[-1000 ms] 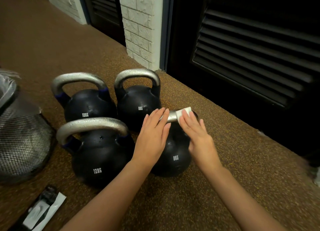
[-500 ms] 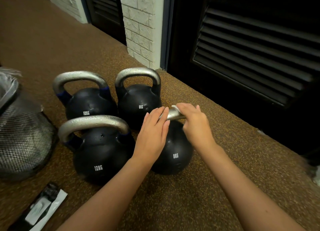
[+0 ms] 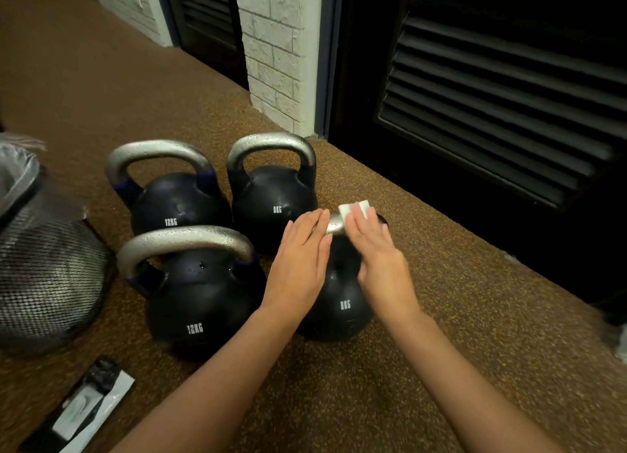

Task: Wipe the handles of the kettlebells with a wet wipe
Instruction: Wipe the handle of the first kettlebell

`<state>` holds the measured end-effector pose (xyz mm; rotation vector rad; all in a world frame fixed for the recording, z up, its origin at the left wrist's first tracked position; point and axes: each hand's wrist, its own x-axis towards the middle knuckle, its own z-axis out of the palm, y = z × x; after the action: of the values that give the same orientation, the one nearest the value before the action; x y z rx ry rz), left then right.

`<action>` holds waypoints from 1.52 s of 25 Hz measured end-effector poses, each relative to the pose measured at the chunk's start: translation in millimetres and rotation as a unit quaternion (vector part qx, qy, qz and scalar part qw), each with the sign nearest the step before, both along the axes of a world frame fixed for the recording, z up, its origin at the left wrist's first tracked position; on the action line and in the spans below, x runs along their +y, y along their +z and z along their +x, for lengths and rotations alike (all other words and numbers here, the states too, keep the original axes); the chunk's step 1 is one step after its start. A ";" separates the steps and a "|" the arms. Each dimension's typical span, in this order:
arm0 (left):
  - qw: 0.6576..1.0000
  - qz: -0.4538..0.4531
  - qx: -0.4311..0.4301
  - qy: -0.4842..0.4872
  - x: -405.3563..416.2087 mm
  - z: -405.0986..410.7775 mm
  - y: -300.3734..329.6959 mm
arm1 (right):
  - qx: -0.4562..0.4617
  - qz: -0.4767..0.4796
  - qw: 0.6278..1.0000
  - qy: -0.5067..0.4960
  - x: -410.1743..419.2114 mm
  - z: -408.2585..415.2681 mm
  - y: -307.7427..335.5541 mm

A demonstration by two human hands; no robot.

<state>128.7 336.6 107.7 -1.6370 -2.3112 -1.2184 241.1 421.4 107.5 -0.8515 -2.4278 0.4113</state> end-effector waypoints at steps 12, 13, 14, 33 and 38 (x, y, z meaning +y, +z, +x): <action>1.000 -0.008 -0.015 -0.009 -2.3 1.2 3.6 | 0.288 -0.435 0.847 -0.101 -42.8 15.2 4.0; 1.000 -0.007 -0.016 -0.009 -1.7 0.7 3.5 | 0.375 -0.577 0.717 -0.112 -42.4 10.5 14.5; 1.000 -0.006 -0.020 -0.009 -1.8 0.2 3.1 | 0.437 -0.661 0.601 -0.103 -41.2 5.9 25.9; 0.999 -0.003 -0.037 -0.006 -0.5 1.2 0.4 | 0.451 -0.774 0.417 -0.152 -15.6 -17.4 61.2; 0.999 -0.007 -0.035 -0.005 -1.5 0.7 0.7 | 0.449 -0.771 0.420 -0.164 -12.6 -17.6 64.9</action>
<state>129.4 335.1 108.3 -1.6393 -2.3602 -1.2831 223.5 408.8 172.3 -1.1051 -0.2368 2.2739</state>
